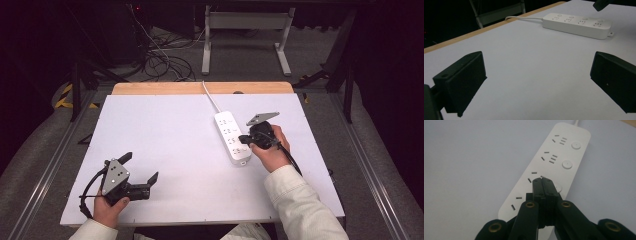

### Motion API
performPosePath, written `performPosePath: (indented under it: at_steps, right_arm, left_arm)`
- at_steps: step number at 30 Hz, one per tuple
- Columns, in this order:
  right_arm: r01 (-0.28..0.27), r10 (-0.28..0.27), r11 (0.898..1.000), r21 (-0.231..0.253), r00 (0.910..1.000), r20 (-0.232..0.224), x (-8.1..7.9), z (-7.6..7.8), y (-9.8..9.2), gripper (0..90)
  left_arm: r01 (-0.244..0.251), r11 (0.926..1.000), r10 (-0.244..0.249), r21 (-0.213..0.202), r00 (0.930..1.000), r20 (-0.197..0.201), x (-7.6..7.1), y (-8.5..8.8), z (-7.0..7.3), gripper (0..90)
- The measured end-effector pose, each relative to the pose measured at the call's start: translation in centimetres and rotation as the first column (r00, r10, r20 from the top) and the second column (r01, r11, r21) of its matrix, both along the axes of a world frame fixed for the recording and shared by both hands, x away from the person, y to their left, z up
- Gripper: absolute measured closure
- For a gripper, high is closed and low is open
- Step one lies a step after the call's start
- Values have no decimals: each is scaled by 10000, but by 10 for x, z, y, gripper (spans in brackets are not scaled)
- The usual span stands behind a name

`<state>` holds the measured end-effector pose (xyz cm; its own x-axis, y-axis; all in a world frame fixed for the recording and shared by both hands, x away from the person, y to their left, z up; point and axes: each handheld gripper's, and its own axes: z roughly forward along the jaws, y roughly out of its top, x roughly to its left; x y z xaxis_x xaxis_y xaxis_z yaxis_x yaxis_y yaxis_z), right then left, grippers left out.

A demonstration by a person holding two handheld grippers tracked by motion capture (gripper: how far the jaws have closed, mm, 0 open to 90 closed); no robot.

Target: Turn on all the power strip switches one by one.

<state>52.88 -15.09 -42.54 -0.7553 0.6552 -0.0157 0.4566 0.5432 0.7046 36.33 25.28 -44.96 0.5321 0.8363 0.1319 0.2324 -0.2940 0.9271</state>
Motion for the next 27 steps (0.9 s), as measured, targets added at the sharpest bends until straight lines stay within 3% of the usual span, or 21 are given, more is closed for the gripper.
performPosePath:
  at_steps: [11, 27]
  right_arm:
    - [145, -145, 9999, -50, 9999, 37, 13, 1, 4, 900]
    - [414, -431, 9980, -469, 9984, -361, 32, -17, 8, 900]
  left_arm:
    - [-20, 10000, 20, -76, 10000, -20, 0, 0, 0, 5]
    - [-23, 10000, 23, -52, 10000, -15, 0, 0, 0, 5]
